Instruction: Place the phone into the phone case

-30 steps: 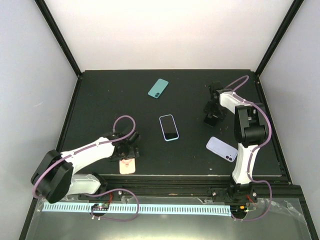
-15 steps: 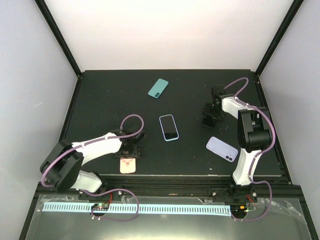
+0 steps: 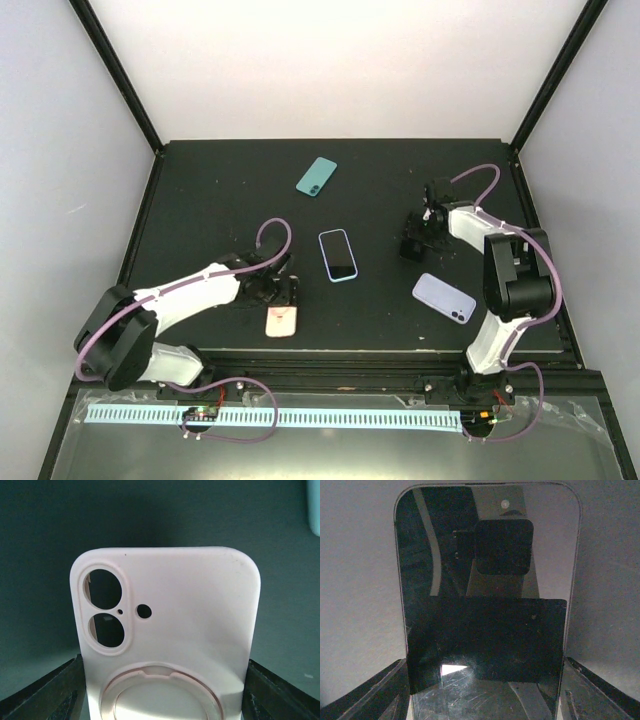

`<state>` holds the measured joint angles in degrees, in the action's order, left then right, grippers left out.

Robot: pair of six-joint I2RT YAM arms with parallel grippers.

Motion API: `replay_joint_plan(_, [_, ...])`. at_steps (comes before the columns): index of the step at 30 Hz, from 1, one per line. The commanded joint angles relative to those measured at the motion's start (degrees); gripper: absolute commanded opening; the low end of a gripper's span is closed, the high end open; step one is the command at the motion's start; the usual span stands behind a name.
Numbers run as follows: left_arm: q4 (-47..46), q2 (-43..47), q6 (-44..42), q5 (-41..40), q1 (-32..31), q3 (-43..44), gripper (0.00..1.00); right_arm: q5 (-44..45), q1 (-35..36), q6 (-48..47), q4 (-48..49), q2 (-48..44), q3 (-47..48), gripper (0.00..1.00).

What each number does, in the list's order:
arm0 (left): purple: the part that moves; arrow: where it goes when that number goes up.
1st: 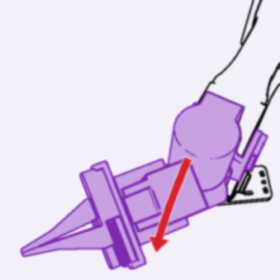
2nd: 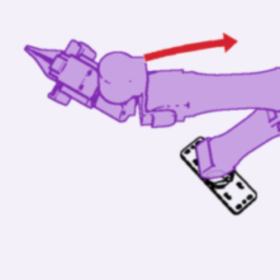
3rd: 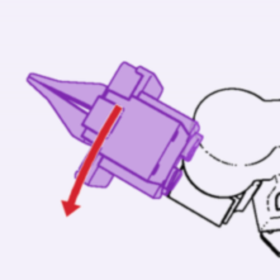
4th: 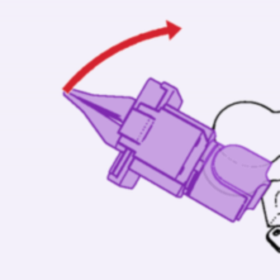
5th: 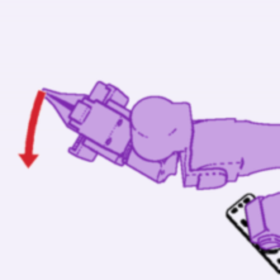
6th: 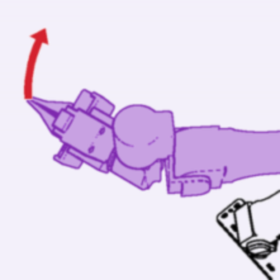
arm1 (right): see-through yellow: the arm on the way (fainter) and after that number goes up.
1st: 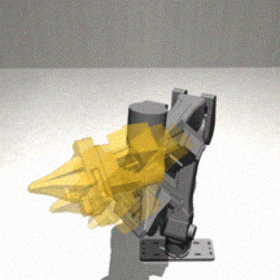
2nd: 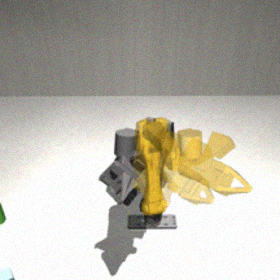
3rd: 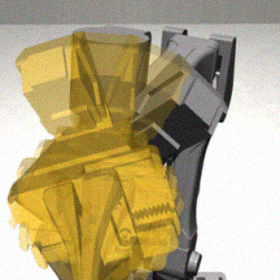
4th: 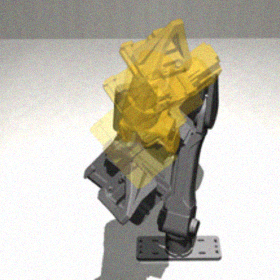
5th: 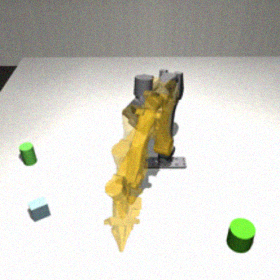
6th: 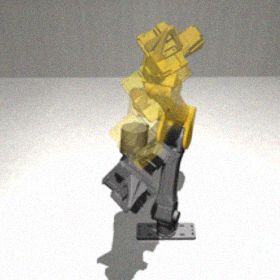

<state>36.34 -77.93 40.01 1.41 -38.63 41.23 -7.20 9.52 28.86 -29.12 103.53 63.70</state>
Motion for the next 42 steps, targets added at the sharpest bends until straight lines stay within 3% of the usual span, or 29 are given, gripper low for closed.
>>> replay_joint_plan(1, [-9.25, 2.15, 0.47, 12.69, 0.58, 1.83, 0.69, -4.78, 1.21, -1.24, 3.75, -5.26, -1.54, 0.66])
replay_joint_plan(7, [-22.95, 2.03, 6.53, 25.39, 2.66, -0.75, 0.69, -10.75, 3.21, 0.6, 7.6, -11.53, -8.53, 0.66])
replay_joint_plan(12, [-33.08, 0.25, 10.61, 30.49, 3.13, -1.96, 0.69, -13.06, 6.9, 1.64, 9.11, -16.36, -13.65, 0.66])
replay_joint_plan(23, [-41.73, -2.46, 13.53, 34.46, 3.64, -2.88, 0.69, -17.67, 20.43, 7.51, 15.8, -24.83, -23.25, 0.66])
replay_joint_plan(29, [-43.98, -3.25, 14.29, 35.25, 3.6, -3.91, 0.7, -18.88, 28.22, 13.34, 23.36, -24.38, -25.03, 0.65])
replay_joint_plan(42, [-42.11, -4.03, 11.88, 32.65, 3.59, -7.17, 0.86, -18.72, 34.03, 16.82, 28.04, -19.71, -23.1, 0.65])
